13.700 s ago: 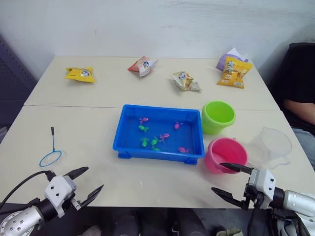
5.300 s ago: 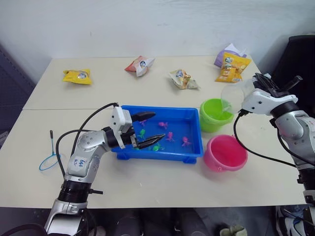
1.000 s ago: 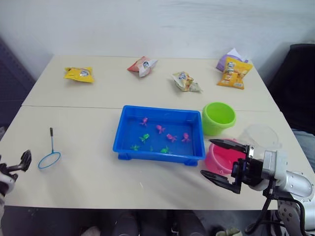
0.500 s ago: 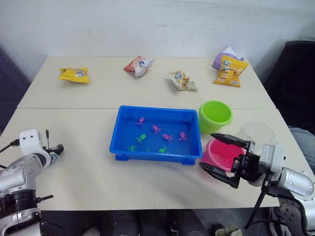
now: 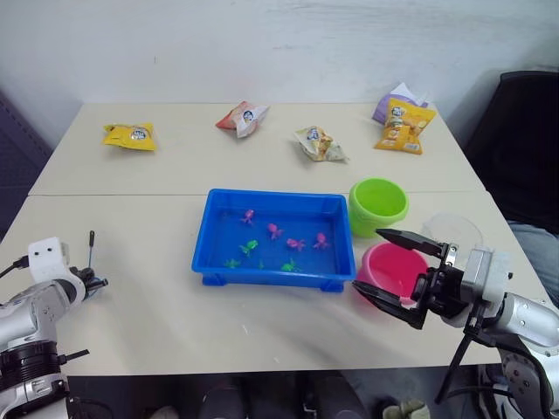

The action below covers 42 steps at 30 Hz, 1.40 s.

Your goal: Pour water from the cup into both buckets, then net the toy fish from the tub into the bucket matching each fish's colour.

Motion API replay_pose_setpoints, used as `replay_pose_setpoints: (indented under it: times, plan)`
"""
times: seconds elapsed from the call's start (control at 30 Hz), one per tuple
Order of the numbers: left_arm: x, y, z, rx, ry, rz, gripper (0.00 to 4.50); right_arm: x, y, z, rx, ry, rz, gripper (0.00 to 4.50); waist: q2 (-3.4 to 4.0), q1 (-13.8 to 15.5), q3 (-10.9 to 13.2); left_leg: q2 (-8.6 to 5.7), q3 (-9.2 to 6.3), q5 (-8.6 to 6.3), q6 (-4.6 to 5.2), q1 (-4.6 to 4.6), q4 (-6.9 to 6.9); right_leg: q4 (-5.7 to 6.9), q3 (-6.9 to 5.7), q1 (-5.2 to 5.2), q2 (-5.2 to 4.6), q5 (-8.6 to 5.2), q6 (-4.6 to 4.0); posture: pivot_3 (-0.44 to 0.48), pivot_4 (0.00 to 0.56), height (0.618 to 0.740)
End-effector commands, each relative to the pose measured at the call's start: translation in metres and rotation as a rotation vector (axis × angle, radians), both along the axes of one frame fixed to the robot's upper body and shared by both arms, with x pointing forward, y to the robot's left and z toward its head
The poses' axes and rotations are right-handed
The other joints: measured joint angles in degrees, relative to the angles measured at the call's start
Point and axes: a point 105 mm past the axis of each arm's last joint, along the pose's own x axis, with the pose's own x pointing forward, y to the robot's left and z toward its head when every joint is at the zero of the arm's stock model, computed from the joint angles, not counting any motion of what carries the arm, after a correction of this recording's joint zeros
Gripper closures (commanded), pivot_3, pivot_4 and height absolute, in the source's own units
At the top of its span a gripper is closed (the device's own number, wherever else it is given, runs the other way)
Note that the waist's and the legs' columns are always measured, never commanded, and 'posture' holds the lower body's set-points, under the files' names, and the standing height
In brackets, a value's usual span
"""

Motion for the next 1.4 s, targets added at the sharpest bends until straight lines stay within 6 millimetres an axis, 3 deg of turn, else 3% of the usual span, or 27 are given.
replay_pose_setpoints:
  times: [0.03,0.07,0.13,0.2,0.33,0.37,0.47,0.6,0.7,0.87,1.0,1.1,1.4]
  plan:
    - [-0.002,0.014,0.012,0.048,-0.130,0.026,4.49,0.001,0.003,0.010,-0.011,-0.030,0.010,0.00,0.00,-0.12,0.00,0.00,0.00,0.00,0.00,0.00,0.00,0.00,0.00,0.00,0.00,0.00,0.00,0.000,0.150,0.740]
    - [0.007,0.013,0.031,0.081,-0.243,-0.012,4.49,0.002,0.003,0.011,-0.011,-0.032,0.010,0.00,0.00,-0.13,0.01,0.01,0.00,0.00,0.00,0.00,0.00,0.00,0.00,0.00,0.00,0.00,0.00,0.000,0.150,0.740]
    - [0.022,-0.005,0.092,0.125,-0.567,-0.176,4.49,0.006,0.005,0.018,-0.005,0.003,0.009,0.00,-0.16,0.39,0.07,0.03,-0.05,0.04,-0.07,-0.08,0.03,0.00,-0.08,-0.06,0.00,-0.01,-0.01,0.000,0.150,0.740]
    - [0.023,-0.025,0.130,0.140,-0.729,-0.343,4.49,0.008,0.011,0.028,0.008,0.044,0.025,0.00,-0.37,0.64,0.03,0.04,-0.15,0.09,-0.12,-0.24,0.10,0.00,-0.18,-0.13,-0.03,-0.01,-0.03,0.000,0.150,0.740]
    - [0.023,-0.087,0.179,0.194,-0.850,-0.806,4.49,0.024,0.019,0.041,-0.079,0.119,-0.023,0.00,-0.26,0.65,0.10,0.00,-0.31,0.09,-0.12,-0.37,0.11,-0.09,-0.35,-0.13,-0.19,-0.03,-0.07,0.000,0.150,0.740]
    - [0.021,-0.113,0.185,0.245,-0.859,-1.017,4.49,0.027,0.018,0.042,-0.110,0.155,-0.023,0.00,-0.19,0.65,0.12,-0.04,-0.35,0.09,-0.10,-0.42,0.09,-0.14,-0.40,-0.13,-0.24,-0.04,-0.08,0.000,0.150,0.740]
    - [0.012,-0.167,0.166,0.396,-0.660,-1.522,4.49,0.028,0.018,0.042,-0.192,0.228,0.015,0.00,0.15,0.64,0.15,-0.19,-0.58,0.15,0.00,-0.69,0.08,-0.31,-0.72,-0.16,-0.45,-0.06,-0.11,0.000,0.150,0.740]
    - [0.009,-0.218,0.154,0.400,-0.505,-1.917,4.49,0.033,0.017,0.033,-0.314,0.313,0.002,0.00,0.42,0.55,0.27,-0.28,-0.65,0.16,0.13,-0.98,0.02,-0.48,-0.82,-0.26,-0.46,-0.04,-0.08,0.000,0.150,0.740]
    - [0.015,-0.240,0.142,0.427,-0.374,-2.092,4.49,0.038,0.028,0.034,-0.311,0.356,0.015,0.00,0.41,0.47,0.27,-0.32,-0.67,0.28,0.31,-1.28,0.25,-0.39,-0.89,-0.44,-0.40,0.01,0.02,0.000,0.150,0.740]
    - [0.018,-0.280,0.129,0.387,-0.353,-2.241,4.49,0.035,0.043,0.024,-0.336,0.431,0.068,0.00,0.41,0.55,0.27,-0.36,-0.55,0.37,0.45,-1.28,0.33,-0.37,-0.81,-0.46,-0.32,0.09,0.17,0.000,0.150,0.740]
    - [0.021,-0.307,0.126,0.367,-0.411,-2.256,4.49,0.036,0.053,0.016,-0.340,0.447,0.072,0.00,0.40,0.58,0.28,-0.36,-0.63,0.37,0.49,-1.47,0.55,-0.37,-0.82,-0.49,-0.33,0.15,0.28,0.000,0.150,0.740]
    - [0.023,-0.313,0.122,0.372,-0.392,-2.265,4.49,0.034,0.058,0.015,-0.341,0.463,0.078,0.00,0.40,0.53,0.28,-0.36,-0.77,0.35,0.52,-2.06,1.00,-0.07,-0.88,-0.94,-0.35,0.19,0.35,0.000,0.150,0.740]
    - [0.021,-0.321,0.122,0.369,-0.422,-2.283,4.49,0.035,0.063,0.013,-0.352,0.517,0.054,0.00,0.40,0.62,0.28,-0.41,-0.81,0.39,0.59,-2.10,1.16,0.09,-0.90,-0.99,-0.42,0.19,0.35,0.000,0.150,0.740]
